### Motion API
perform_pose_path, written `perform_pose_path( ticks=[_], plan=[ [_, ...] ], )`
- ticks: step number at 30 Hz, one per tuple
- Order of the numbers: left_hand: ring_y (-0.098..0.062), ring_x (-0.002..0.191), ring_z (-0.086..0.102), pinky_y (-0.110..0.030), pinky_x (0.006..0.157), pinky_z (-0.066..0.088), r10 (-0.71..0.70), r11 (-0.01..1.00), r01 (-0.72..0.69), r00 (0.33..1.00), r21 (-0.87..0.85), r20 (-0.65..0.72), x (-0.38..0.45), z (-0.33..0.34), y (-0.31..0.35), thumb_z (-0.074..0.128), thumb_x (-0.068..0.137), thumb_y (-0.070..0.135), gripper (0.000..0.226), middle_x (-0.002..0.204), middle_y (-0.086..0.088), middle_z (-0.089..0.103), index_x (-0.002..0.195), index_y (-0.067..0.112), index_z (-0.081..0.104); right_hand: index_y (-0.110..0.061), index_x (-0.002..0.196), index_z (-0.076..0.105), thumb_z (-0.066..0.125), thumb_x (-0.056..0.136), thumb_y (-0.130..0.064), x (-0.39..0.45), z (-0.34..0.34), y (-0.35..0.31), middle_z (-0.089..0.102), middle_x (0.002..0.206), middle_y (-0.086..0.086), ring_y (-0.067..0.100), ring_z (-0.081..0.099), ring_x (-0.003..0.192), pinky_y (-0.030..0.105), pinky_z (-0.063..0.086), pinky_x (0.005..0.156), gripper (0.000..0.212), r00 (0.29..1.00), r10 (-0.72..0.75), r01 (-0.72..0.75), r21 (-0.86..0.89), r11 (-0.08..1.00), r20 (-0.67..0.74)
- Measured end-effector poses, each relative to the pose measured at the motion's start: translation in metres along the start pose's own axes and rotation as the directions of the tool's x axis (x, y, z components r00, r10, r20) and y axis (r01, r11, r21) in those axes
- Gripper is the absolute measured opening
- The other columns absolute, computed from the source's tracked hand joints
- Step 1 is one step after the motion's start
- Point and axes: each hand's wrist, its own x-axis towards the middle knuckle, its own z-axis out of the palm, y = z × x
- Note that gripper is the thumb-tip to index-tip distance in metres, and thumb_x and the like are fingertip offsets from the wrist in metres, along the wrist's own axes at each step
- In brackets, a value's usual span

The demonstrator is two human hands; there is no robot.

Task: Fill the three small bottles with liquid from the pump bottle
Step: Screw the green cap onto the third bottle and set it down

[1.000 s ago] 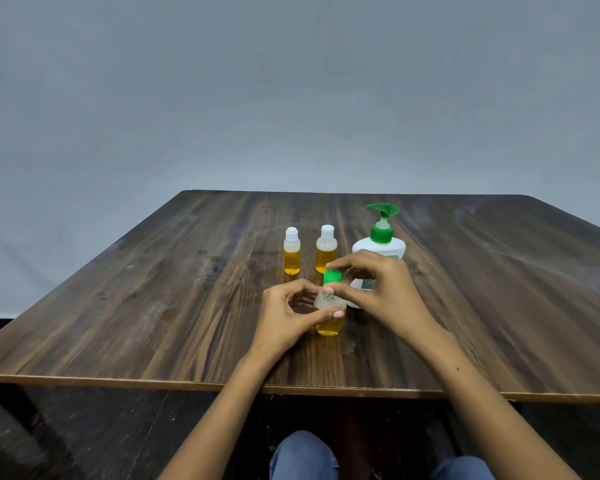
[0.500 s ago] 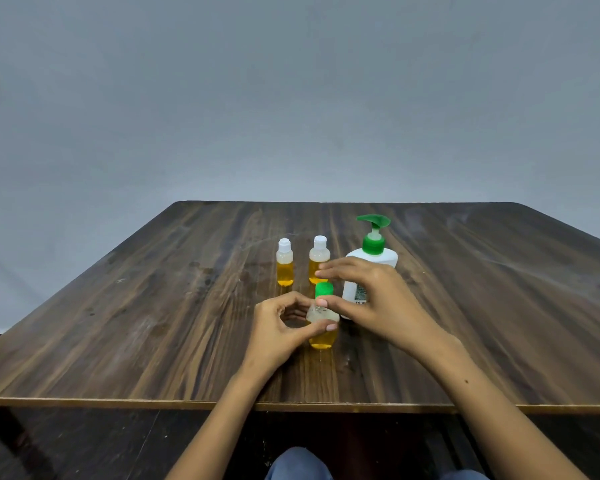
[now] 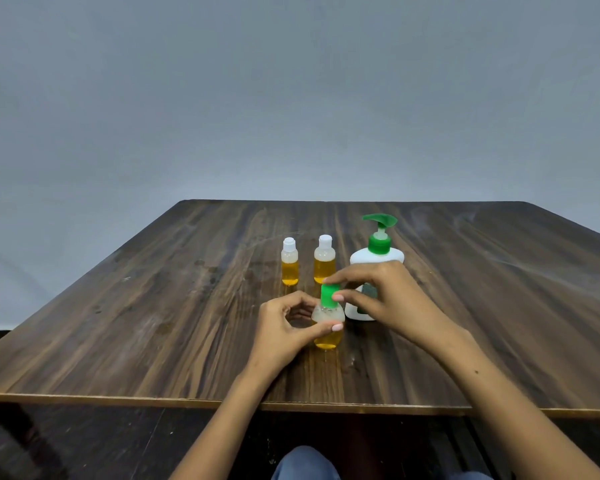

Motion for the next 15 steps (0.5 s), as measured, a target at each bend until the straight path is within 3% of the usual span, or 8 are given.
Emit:
perform_pose_path(
  ticks=[3, 6, 8, 11, 15],
  plan=[
    [-0.008, 0.080, 0.070, -0.019, 0.072, 0.054, -0.011, 1.000, 0.011, 1.000, 0.010, -0.002, 0.000, -0.001, 0.001, 0.090, 0.065, 0.023, 0.027, 0.083, 0.006, 0.075, 0.087, 0.018, 0.076, -0.024, 0.094, 0.071, 0.071, 0.073, -0.048, 0.004, 0.002, -0.002, 0.067, 0.088, -0.012, 0.003, 0.061, 0.081, 0.034, 0.053, 0.069, 0.032, 0.997, 0.013, -0.022, -0.118, 0.993, -0.071],
    [-0.009, 0.080, 0.070, -0.020, 0.072, 0.054, -0.002, 1.000, 0.002, 1.000, 0.008, 0.000, 0.000, -0.001, 0.001, 0.090, 0.066, 0.022, 0.026, 0.083, 0.006, 0.075, 0.087, 0.016, 0.076, -0.024, 0.116, 0.066, 0.075, 0.078, -0.031, 0.003, -0.004, -0.001, 0.065, 0.116, -0.012, 0.000, 0.057, 0.107, 0.020, 0.047, 0.090, 0.039, 0.998, -0.002, 0.003, -0.013, 1.000, 0.063],
    [-0.009, 0.081, 0.070, -0.020, 0.073, 0.054, 0.004, 1.000, -0.004, 1.000, 0.017, 0.003, 0.000, -0.001, 0.000, 0.089, 0.067, 0.022, 0.026, 0.084, 0.007, 0.075, 0.088, 0.016, 0.076, -0.022, 0.121, 0.065, 0.072, 0.084, -0.015, 0.001, -0.005, -0.002, 0.064, 0.119, -0.013, -0.003, 0.054, 0.112, 0.012, 0.042, 0.093, 0.039, 0.992, -0.006, -0.002, 0.066, 0.998, 0.126],
    [-0.010, 0.083, 0.071, -0.020, 0.074, 0.054, 0.000, 1.000, 0.000, 1.000, 0.024, 0.008, 0.000, -0.002, -0.001, 0.090, 0.067, 0.022, 0.026, 0.085, 0.006, 0.075, 0.088, 0.015, 0.075, -0.020, 0.110, 0.071, 0.073, 0.082, -0.012, 0.004, 0.002, -0.002, 0.070, 0.106, -0.010, -0.002, 0.060, 0.099, 0.010, 0.044, 0.085, 0.030, 0.998, -0.003, -0.001, 0.063, 0.998, 0.068],
    [-0.008, 0.080, 0.070, -0.021, 0.072, 0.055, 0.016, 1.000, -0.016, 1.000, 0.027, -0.013, -0.001, 0.000, 0.001, 0.091, 0.065, 0.023, 0.026, 0.082, 0.006, 0.075, 0.084, 0.020, 0.074, -0.019, 0.096, 0.074, 0.080, 0.075, -0.028, 0.003, 0.012, -0.006, 0.068, 0.086, -0.007, 0.000, 0.059, 0.074, 0.010, 0.040, 0.066, 0.024, 0.994, 0.067, -0.070, -0.032, 0.997, -0.089]
  ],
)
